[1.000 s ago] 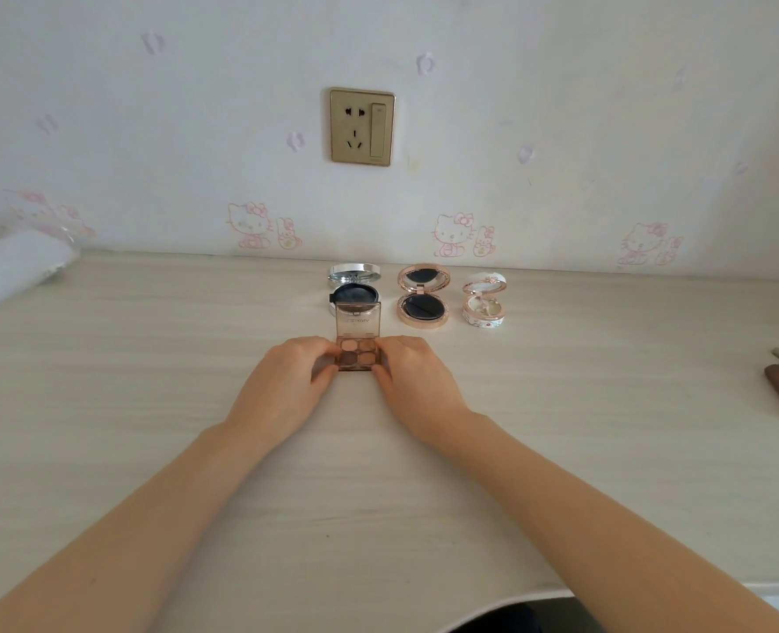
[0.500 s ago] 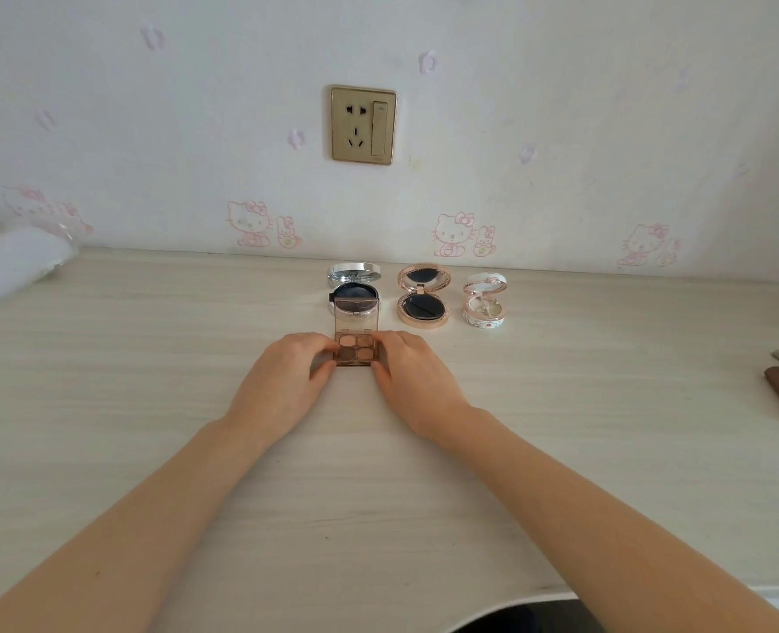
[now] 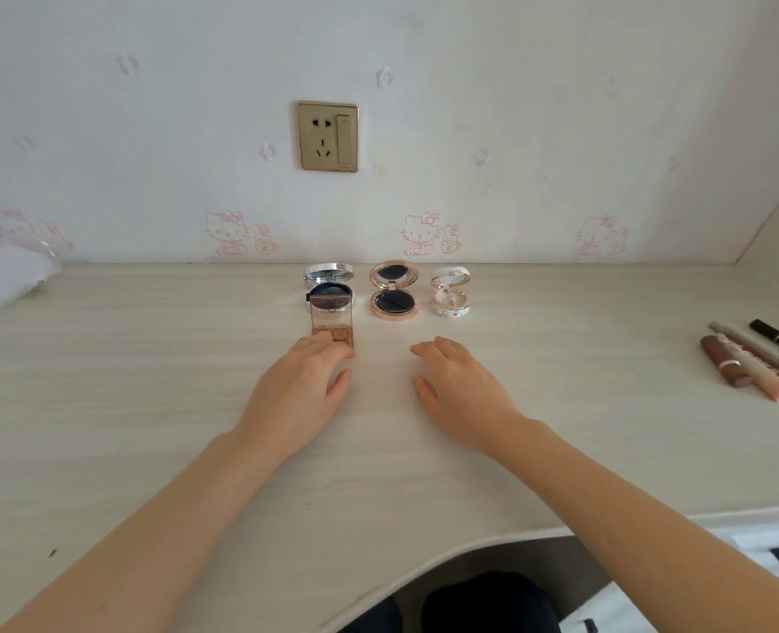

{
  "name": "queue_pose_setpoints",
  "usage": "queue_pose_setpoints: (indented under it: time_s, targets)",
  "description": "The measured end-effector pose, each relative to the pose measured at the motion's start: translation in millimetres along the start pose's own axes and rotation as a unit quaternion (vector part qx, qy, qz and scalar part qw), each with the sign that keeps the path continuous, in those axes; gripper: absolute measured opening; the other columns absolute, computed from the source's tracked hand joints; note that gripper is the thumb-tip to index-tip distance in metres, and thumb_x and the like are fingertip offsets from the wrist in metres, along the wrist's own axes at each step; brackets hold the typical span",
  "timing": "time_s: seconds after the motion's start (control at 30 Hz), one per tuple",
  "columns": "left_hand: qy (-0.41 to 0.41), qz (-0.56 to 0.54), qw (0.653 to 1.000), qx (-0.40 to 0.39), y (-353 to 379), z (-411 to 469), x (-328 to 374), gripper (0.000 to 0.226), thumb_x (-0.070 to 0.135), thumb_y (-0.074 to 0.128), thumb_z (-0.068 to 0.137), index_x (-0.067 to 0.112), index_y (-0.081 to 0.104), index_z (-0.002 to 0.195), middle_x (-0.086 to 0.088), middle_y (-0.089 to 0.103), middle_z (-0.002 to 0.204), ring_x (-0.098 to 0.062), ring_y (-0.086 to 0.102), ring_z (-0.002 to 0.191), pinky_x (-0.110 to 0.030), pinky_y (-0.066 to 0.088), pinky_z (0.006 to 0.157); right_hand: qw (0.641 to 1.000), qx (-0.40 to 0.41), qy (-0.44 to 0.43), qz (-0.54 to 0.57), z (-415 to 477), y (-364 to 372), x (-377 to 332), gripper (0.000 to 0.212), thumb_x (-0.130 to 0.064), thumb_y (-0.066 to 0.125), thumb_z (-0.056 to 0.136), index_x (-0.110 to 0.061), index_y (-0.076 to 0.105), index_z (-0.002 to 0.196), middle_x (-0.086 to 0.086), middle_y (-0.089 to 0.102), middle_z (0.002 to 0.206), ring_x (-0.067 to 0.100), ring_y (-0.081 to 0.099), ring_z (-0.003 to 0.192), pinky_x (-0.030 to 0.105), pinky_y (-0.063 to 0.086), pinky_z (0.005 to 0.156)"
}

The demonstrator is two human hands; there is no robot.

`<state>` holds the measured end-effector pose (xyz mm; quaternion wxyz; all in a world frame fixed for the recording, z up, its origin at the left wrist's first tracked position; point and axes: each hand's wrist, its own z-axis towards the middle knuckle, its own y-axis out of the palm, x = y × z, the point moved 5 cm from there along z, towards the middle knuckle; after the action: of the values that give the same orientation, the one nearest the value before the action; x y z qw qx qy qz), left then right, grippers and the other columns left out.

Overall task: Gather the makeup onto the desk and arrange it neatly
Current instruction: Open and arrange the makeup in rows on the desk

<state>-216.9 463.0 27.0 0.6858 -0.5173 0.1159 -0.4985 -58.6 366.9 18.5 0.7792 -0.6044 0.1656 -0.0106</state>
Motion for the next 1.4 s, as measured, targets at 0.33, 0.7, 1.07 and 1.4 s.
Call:
queue_pose_setpoints:
  time_s: [0.33,0.7,1.07,1.4]
  targets:
    - [0.063,-0.048,0.995,-0.061,50.2,6.9,96.4,0.031,0.022,0.051,0.095,0.018,0.06,0.125,0.002,0.059,0.127,-0.01,0.042,0.129,-0.028,0.04,0.101,0.995,0.041,0.068,-0.06,-89.6,-47.0,83.6,0.043,-0.025,0.041,0.1,-0.014,0.041,0.141,-0.001,0.044,0.142,0.017,0.026,0.141,0.025,0.028,0.108]
    - [0.129,-0.097,0.98,-0.113,118.6,30.8,212.3,0.032,0.021,0.048,0.095,0.018,0.059,0.125,0.004,0.061,0.125,-0.01,0.044,0.125,-0.032,0.042,0.098,0.979,0.064,0.167,-0.099,-160.0,-93.1,183.3,0.041,-0.027,0.044,0.098,-0.016,0.045,0.138,0.001,0.048,0.139,0.018,0.032,0.137,0.028,0.034,0.104]
    - [0.161,-0.129,0.969,-0.138,165.8,73.9,293.7,0.031,0.02,0.046,0.095,0.018,0.059,0.123,0.001,0.062,0.123,-0.015,0.045,0.124,-0.034,0.042,0.097,0.966,0.082,0.211,-0.126,-174.5,-130.8,254.4,0.039,-0.025,0.049,0.096,-0.012,0.051,0.132,0.005,0.048,0.14,0.023,0.038,0.131,0.032,0.039,0.099]
    - [0.186,-0.135,0.964,-0.136,202.9,125.1,341.5,0.029,0.019,0.047,0.094,0.016,0.062,0.119,-0.001,0.064,0.12,-0.021,0.048,0.118,-0.038,0.045,0.093,0.953,0.108,0.255,-0.124,-171.2,-155.9,321.7,0.029,-0.026,0.049,0.095,-0.01,0.06,0.117,0.01,0.063,0.111,0.027,0.051,0.113,0.037,0.047,0.089]
